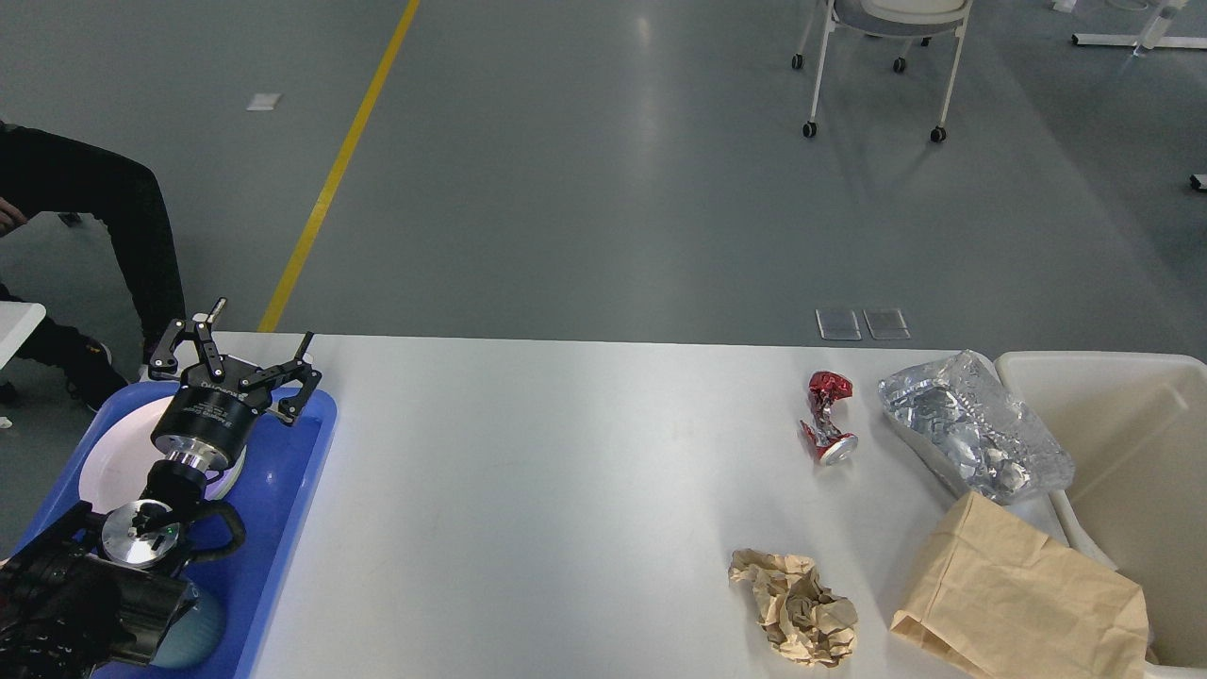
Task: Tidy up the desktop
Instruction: 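Lift the crumpled paper and carry it off the table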
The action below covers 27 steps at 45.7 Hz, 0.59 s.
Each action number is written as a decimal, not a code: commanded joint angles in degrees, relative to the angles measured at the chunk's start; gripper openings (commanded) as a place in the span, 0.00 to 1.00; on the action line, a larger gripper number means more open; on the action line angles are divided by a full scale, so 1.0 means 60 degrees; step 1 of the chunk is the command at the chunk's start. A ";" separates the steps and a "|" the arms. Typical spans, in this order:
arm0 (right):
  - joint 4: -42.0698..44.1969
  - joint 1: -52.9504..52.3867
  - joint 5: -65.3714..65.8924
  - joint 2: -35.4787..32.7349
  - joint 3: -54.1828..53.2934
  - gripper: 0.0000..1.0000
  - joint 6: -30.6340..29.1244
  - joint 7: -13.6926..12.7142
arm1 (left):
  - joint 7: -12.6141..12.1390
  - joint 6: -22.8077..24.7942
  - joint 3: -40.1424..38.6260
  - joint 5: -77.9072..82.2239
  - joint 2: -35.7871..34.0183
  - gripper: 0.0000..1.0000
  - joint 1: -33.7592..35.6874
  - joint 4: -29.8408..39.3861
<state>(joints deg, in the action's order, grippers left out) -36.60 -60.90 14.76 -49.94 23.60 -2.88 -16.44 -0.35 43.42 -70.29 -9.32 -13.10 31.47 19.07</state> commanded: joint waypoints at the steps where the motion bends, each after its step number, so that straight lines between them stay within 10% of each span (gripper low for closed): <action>1: 0.1030 0.1198 0.0001 0.0631 -0.0007 0.93 0.0463 0.0029 | 0.0000 0.0000 0.0012 0.0000 0.0001 0.96 0.0000 0.0000; 27: 0.1618 0.0748 -0.0350 0.2199 0.1147 1.00 0.0435 0.0044 | 0.0000 0.0000 -0.0003 0.0000 0.0001 0.96 0.0000 0.0000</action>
<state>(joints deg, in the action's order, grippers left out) -26.38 -51.30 14.12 -37.56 25.52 -0.07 -16.26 -0.35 43.42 -70.26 -9.32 -13.09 31.46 19.07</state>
